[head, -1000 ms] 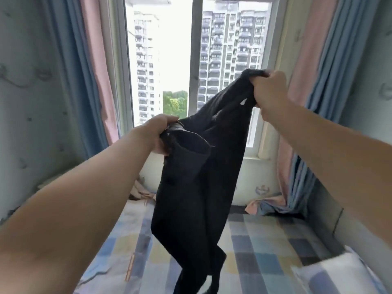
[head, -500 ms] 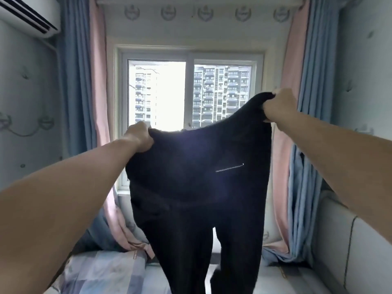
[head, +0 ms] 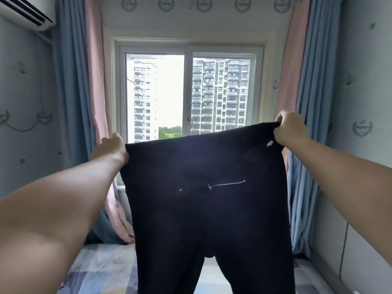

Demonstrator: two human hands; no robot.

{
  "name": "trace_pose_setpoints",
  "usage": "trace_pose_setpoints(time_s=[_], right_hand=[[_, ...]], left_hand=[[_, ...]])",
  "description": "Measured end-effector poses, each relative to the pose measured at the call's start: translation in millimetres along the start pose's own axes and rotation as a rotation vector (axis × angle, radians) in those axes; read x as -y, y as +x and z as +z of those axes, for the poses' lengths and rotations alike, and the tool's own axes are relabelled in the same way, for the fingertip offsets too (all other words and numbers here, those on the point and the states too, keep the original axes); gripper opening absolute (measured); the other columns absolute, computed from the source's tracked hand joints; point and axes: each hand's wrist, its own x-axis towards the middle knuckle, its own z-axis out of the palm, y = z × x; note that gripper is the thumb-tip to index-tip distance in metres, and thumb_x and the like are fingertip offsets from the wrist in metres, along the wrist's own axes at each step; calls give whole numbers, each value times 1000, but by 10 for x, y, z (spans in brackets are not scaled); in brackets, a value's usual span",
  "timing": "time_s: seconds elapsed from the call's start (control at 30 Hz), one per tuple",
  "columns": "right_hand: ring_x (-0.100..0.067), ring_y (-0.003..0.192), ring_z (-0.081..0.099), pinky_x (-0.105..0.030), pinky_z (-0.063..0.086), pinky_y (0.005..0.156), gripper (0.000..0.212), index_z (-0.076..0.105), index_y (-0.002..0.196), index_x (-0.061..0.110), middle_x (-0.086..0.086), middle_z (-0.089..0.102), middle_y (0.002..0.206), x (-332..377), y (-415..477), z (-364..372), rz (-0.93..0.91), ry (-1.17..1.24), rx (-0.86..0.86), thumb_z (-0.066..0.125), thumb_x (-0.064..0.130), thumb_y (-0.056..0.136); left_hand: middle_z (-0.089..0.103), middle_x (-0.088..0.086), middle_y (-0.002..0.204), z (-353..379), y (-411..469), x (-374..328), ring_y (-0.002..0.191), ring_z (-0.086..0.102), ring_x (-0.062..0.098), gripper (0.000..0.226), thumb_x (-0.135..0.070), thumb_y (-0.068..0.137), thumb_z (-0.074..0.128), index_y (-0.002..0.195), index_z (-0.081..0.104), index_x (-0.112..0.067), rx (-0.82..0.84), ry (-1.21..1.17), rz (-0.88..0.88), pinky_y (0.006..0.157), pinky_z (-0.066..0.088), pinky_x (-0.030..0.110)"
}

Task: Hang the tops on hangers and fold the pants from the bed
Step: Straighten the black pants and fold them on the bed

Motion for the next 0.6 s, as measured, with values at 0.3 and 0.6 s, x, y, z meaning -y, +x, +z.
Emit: trace_pose_setpoints(time_s=[0.3,0.6], right_hand=[[-41,81,68,-43,60,61,9,59,99,-2,-20,62,95,-71,-62,92,313,10,169,60,0,90],[-28,47,66,-27,52,42,20,57,77,-2,-16,69,63,-103,-91,33,615,295,228,43,-7,89]], left_hand=[[55,12,83,-127,-142,19,50,63,22,15,-2,106,33,109,48,-2,398,-1063,-345,31,48,26],[57,11,102,-202,50,-100,89,57,32,18,4,87,46,97,54,-9,-62,-566,44,70,49,38]])
